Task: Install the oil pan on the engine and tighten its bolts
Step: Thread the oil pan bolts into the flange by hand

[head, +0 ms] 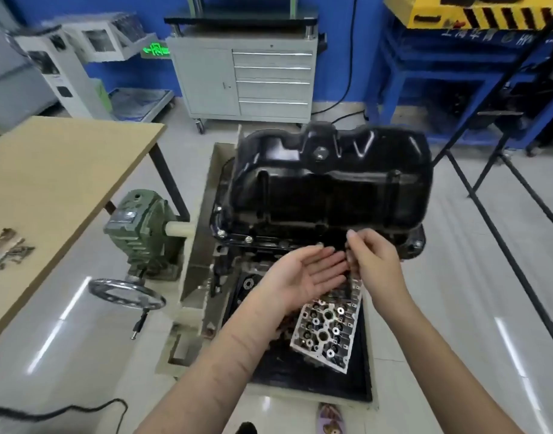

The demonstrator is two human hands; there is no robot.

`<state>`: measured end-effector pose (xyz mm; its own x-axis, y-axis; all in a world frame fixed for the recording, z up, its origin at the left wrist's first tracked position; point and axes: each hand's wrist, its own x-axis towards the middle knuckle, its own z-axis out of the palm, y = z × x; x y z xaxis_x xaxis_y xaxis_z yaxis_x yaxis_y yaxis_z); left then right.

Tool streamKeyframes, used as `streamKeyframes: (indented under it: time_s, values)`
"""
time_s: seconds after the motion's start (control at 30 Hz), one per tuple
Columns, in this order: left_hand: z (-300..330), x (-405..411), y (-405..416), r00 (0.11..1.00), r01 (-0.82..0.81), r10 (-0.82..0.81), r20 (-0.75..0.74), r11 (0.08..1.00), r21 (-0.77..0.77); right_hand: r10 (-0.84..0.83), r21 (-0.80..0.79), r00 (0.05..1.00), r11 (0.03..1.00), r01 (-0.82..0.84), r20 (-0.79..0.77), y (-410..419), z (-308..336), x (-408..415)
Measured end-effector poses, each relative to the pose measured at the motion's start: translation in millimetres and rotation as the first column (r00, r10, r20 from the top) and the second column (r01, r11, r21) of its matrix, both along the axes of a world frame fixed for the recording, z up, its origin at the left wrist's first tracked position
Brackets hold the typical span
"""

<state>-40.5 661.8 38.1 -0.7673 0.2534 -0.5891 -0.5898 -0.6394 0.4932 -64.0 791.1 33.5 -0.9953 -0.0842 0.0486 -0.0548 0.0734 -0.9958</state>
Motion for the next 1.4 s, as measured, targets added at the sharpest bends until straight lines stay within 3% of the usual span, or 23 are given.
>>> streamKeyframes:
  time_s: [0.13,0.27,0.5,0.63,0.73,0.87,1.03,1.13,1.23,1.4]
  values:
    - [6,42,-108,0.983,-0.186,0.186,-0.014,0.982,-0.037,0.150,-0.119,0.987,0.983,-0.143,0.058,-113,0,35]
    - [7,84,-203,0.919,-0.395,0.395,0.008,0.918,-0.034,0.276,-0.120,0.959,0.956,-0.267,0.069,-214,-3,65]
    - [-8,133,-351,0.669,-0.739,0.736,0.108,0.673,-0.009,0.530,-0.016,0.835,0.845,-0.534,0.148,-361,-14,80]
    - [-20,142,-419,0.522,-0.844,0.841,0.143,0.533,-0.051,0.600,0.024,0.779,0.789,-0.614,0.180,-431,-34,70]
    - [-34,148,-471,0.441,-0.882,0.887,0.140,0.457,-0.115,0.644,0.163,0.742,0.725,-0.670,0.185,-490,-56,64]
    - [-58,146,-538,0.368,-0.884,0.919,0.139,0.393,-0.255,0.678,0.367,0.720,0.639,-0.676,0.145,-570,-92,60]
    - [-92,129,-611,0.353,-0.846,0.923,0.153,0.385,-0.369,0.683,0.634,0.724,0.517,-0.575,0.100,-659,-155,54]
    - [-111,121,-645,0.344,-0.829,0.922,0.177,0.387,-0.405,0.689,0.846,0.721,0.342,-0.410,0.071,-699,-187,48]
    - [-129,118,-674,0.338,-0.825,0.920,0.198,0.391,-0.408,0.707,0.939,0.704,0.198,-0.280,0.061,-733,-204,38]
    - [-150,120,-696,0.367,-0.814,0.899,0.240,0.435,-0.385,0.735,0.935,0.665,0.315,-0.162,-0.132,-768,-211,30]
